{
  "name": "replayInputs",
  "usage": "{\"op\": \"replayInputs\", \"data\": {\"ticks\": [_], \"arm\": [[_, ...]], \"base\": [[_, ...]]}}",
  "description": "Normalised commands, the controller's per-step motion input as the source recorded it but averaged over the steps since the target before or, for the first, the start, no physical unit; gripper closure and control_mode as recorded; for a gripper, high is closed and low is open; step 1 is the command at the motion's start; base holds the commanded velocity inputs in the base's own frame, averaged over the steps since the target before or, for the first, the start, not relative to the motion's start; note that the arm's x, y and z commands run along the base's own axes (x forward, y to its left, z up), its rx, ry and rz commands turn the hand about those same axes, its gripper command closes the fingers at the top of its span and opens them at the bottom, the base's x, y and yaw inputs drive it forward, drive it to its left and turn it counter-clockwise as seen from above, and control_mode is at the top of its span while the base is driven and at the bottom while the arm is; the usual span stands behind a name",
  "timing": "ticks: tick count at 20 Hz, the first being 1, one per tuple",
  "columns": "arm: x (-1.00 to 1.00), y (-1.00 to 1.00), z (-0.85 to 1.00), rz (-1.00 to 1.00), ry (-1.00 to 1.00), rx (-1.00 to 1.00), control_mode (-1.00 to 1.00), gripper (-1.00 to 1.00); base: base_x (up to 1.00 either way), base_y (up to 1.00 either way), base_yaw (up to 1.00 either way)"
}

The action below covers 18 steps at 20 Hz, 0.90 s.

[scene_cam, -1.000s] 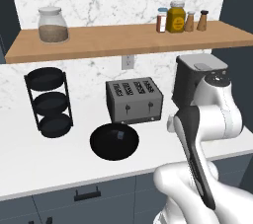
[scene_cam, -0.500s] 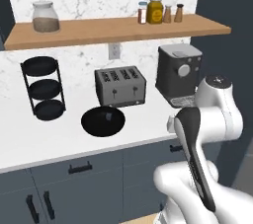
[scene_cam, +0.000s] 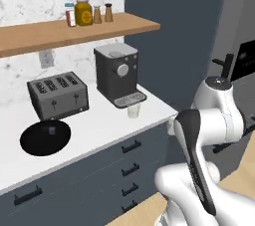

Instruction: Grab a lemon wedge from the fridge and one ice cube from the ice bowl, and put them in the glass of lemonade.

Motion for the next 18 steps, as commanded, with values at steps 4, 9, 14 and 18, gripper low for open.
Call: {"op": "replayInputs", "data": {"ticks": [4,9,14,18], "arm": [[0.0,0.0,0.0,0.0,0.0,0.0,1.0,-1.0],[0.0,0.0,0.0,0.0,0.0,0.0,1.0,-1.0],[0.0,0.0,0.0,0.0,0.0,0.0,1.0,-1.0],[0.0,0.0,0.0,0.0,0.0,0.0,1.0,-1.0]], "base": [[0.11,-0.79,-0.64],[-0.04,-0.73,-0.27],[-0.04,-0.02,-0.03],[0.06,0.34,-0.12]]}}
